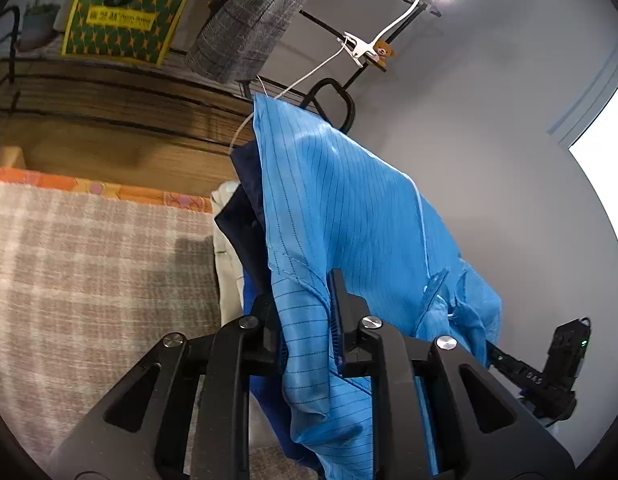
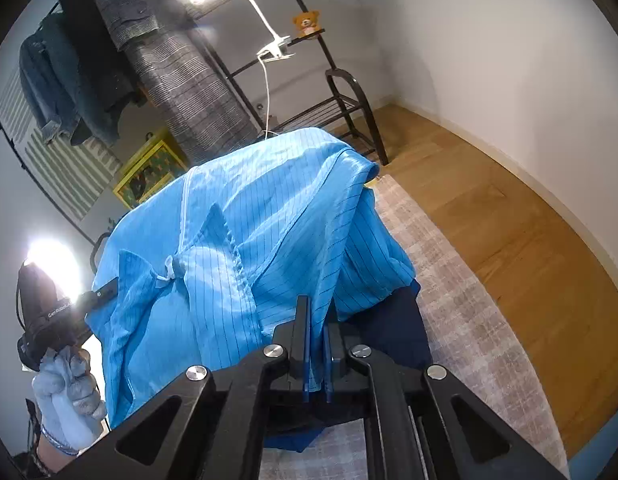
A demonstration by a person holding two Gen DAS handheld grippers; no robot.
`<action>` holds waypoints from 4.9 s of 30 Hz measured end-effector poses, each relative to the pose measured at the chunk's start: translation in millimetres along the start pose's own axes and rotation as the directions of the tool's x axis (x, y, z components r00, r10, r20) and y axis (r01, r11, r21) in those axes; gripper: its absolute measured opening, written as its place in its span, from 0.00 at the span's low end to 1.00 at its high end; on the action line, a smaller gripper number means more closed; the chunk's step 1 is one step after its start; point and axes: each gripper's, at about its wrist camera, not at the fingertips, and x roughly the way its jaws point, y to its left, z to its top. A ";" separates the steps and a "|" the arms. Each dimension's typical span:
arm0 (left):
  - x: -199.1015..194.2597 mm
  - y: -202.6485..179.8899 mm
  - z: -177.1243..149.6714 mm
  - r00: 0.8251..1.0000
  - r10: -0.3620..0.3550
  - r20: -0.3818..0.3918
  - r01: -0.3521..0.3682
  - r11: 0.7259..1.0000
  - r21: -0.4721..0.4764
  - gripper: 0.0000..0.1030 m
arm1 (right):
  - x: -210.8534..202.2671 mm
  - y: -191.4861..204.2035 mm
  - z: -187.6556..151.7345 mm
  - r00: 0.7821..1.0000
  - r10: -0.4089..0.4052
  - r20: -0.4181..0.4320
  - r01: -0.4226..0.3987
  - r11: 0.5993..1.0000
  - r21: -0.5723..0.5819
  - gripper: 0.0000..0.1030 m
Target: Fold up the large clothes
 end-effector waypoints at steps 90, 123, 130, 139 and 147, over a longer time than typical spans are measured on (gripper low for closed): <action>-432.9 -27.5 -264.1 0.927 0.178 0.331 -0.310 0.860 0.405 1.00 | -246.7 255.9 -242.5 0.910 -0.103 0.401 0.225 0.936 -0.270 1.00; -424.0 -22.1 -265.5 0.924 0.200 0.326 -0.330 0.848 0.414 1.00 | -230.5 249.4 -243.0 0.891 -0.136 0.433 0.262 0.933 -0.246 1.00; -426.3 -22.1 -265.7 0.924 0.201 0.326 -0.330 0.849 0.412 1.00 | -230.1 250.9 -245.4 0.892 -0.135 0.432 0.261 0.933 -0.247 1.00; -429.4 -23.8 -267.6 0.922 0.204 0.329 -0.334 0.849 0.408 1.00 | -229.7 253.2 -248.2 0.893 -0.138 0.429 0.263 0.932 -0.248 1.00; -428.5 -24.1 -267.8 0.922 0.205 0.328 -0.334 0.850 0.407 1.00 | -229.0 253.4 -249.5 0.893 -0.138 0.428 0.264 0.932 -0.249 1.00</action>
